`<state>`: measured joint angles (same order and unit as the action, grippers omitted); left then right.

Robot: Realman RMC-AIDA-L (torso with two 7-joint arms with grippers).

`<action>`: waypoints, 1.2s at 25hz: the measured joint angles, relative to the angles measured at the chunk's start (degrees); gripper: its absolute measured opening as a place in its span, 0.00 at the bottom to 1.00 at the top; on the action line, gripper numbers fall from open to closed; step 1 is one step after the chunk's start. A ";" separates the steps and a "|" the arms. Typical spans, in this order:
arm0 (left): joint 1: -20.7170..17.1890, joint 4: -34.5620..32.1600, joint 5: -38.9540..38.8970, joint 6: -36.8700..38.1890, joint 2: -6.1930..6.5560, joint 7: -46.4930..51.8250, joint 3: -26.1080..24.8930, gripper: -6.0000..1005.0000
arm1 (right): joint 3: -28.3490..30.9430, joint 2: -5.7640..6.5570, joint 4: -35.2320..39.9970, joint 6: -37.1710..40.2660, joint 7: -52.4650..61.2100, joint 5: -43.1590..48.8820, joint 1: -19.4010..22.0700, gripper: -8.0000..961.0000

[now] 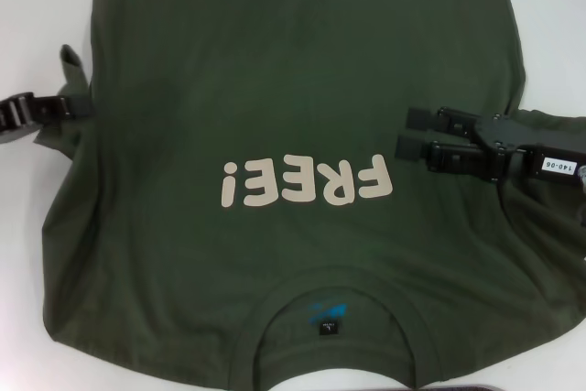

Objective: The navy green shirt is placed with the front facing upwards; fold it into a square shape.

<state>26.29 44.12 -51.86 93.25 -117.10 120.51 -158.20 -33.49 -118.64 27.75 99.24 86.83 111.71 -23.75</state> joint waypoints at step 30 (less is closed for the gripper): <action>2.05 -3.16 0.34 -2.41 -3.51 -5.05 1.99 0.30 | 0.09 -0.20 -0.24 0.15 -0.45 0.00 0.90 0.96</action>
<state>28.34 40.95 -51.52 90.84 -120.60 115.46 -156.20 -33.40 -118.83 27.51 99.39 86.38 111.71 -22.85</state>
